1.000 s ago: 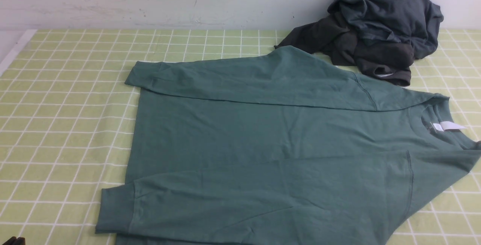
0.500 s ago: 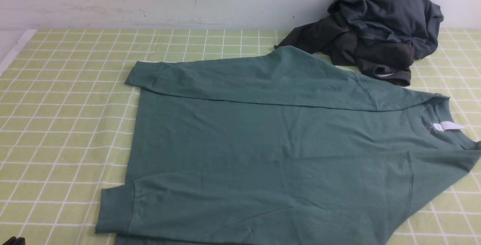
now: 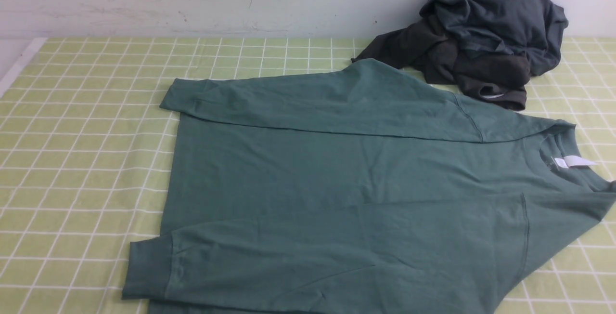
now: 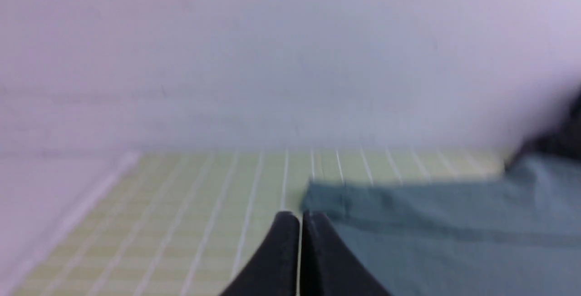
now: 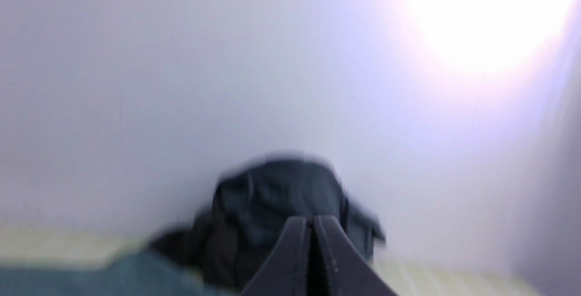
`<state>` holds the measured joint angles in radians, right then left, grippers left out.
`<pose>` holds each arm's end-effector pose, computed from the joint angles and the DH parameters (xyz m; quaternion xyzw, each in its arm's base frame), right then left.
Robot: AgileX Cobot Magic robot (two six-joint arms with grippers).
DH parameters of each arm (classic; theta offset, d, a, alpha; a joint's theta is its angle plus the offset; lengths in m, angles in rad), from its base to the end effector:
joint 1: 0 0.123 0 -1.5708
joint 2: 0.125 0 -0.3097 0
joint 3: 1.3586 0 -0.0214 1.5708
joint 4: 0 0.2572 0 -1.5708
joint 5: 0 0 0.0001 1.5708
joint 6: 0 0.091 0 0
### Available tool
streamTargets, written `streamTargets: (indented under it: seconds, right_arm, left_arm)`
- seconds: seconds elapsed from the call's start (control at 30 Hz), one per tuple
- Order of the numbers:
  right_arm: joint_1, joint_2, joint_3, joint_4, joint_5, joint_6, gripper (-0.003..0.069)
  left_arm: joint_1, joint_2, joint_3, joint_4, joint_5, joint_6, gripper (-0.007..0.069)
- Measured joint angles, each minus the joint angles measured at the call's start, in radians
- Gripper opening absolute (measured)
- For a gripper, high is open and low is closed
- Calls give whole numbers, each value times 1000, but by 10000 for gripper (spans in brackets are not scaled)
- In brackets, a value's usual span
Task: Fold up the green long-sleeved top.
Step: Use the left arm to clamp the cuff closest to it
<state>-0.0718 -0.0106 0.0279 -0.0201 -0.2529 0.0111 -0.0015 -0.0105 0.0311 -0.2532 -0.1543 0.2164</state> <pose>0.0337 -0.0020 0.2264 0.0165 0.5841 -0.0311 0.8109 0.0364 0.0034 0.2163 -0.0252 0.6263 -0.0017 0.7792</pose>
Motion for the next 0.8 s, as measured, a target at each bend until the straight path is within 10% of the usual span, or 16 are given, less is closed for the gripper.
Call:
streamTargets:
  seconds: [0.13,0.33,0.6,0.8]
  right_arm:
    - [0,0,0,-2,-286,106,-9]
    - [0,0,-34,-4,-355,218,-9]
    - [0,216,-464,-122,35,179,-9]
    - [5,506,-587,-219,360,174,-9]
  left_arm:
    - [0,0,0,-18,-267,-17,-3]
    - [0,-2,-46,30,-575,-382,-3]
    - [0,311,-623,536,180,-592,-3]
    - [0,635,-762,627,582,-669,-3]
